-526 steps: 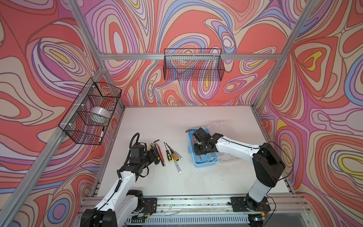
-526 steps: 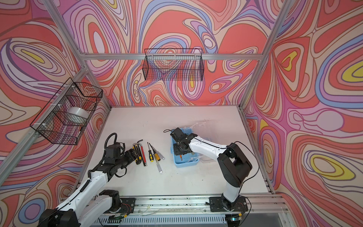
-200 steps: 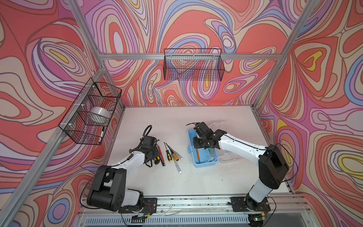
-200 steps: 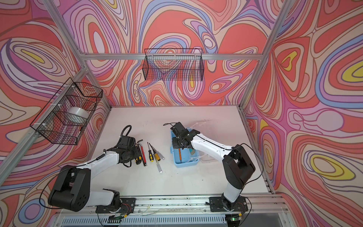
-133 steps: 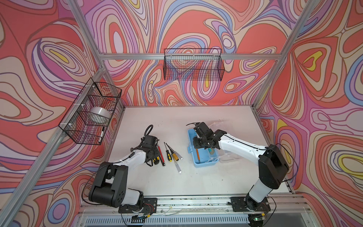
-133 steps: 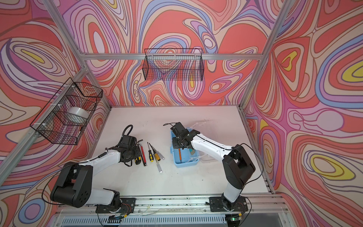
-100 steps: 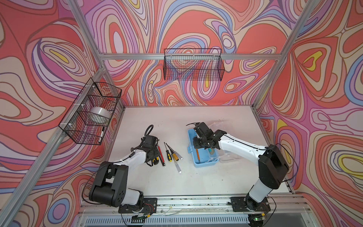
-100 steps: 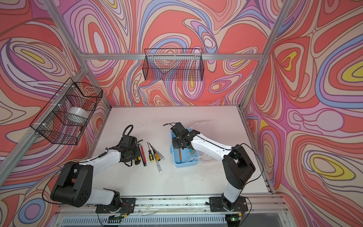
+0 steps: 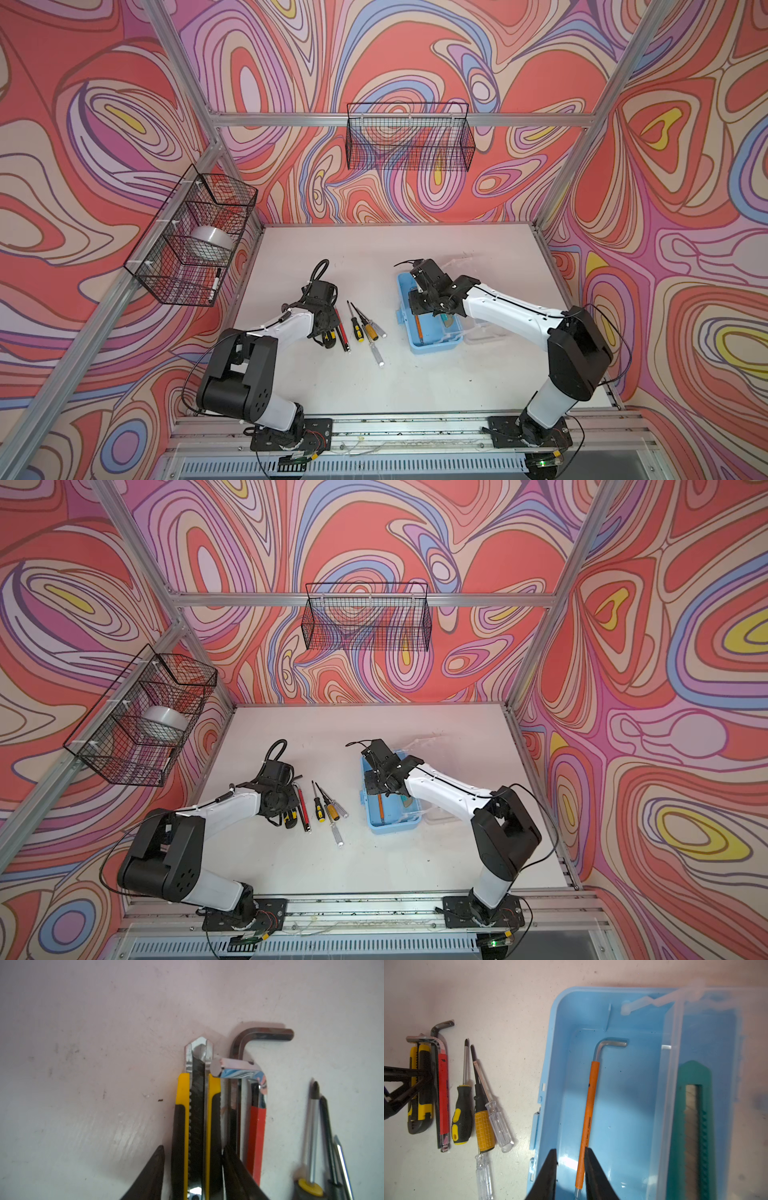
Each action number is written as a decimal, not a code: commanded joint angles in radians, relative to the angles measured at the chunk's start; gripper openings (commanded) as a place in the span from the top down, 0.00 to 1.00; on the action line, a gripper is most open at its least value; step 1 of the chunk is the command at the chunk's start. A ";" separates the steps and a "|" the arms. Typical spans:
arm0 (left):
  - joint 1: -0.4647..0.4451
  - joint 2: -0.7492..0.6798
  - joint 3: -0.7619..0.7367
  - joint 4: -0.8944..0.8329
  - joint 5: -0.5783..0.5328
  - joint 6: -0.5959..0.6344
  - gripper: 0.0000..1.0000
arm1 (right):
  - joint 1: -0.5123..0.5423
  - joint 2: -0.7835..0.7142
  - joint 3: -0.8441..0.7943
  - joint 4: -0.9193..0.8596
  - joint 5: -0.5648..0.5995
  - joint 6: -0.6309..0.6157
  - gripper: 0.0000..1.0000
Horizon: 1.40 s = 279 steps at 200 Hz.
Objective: Pack the tool kit
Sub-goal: 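Open the right gripper in the box while the left grasps the yellow-black knife, then lower the yellow-black knife into the box with the left gripper while the right rises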
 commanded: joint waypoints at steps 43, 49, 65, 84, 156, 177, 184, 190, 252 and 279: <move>-0.009 0.001 0.003 -0.040 -0.008 0.012 0.64 | -0.004 -0.076 -0.002 -0.002 0.056 -0.024 0.75; -0.009 -0.001 0.002 -0.040 -0.006 0.012 0.66 | -0.004 -0.080 -0.003 0.000 0.058 -0.024 0.75; -0.009 -0.004 -0.001 -0.037 -0.002 0.014 0.69 | -0.004 -0.085 0.001 0.000 0.065 -0.029 0.75; -0.009 -0.007 -0.003 -0.037 0.002 0.016 0.71 | -0.004 -0.088 0.007 -0.004 0.076 -0.033 0.75; -0.028 -0.168 -0.006 -0.104 0.028 0.016 0.74 | -0.018 -0.101 0.029 -0.029 0.110 -0.028 0.75; -0.071 -0.248 0.030 -0.162 0.009 0.009 0.73 | -0.027 -0.117 0.030 -0.030 0.113 -0.027 0.76; -0.088 -0.271 0.049 -0.185 0.010 0.006 0.73 | -0.031 -0.124 0.031 -0.033 0.114 -0.025 0.76; -0.101 -0.288 0.065 -0.200 0.011 0.001 0.73 | -0.034 -0.133 0.031 -0.036 0.121 -0.024 0.76; -0.372 -0.311 0.246 -0.165 0.029 -0.093 0.74 | -0.104 -0.328 0.007 -0.083 0.198 -0.027 0.76; -0.528 -0.142 0.388 -0.112 0.014 -0.099 0.74 | -0.117 -0.407 0.019 -0.129 0.265 -0.038 0.76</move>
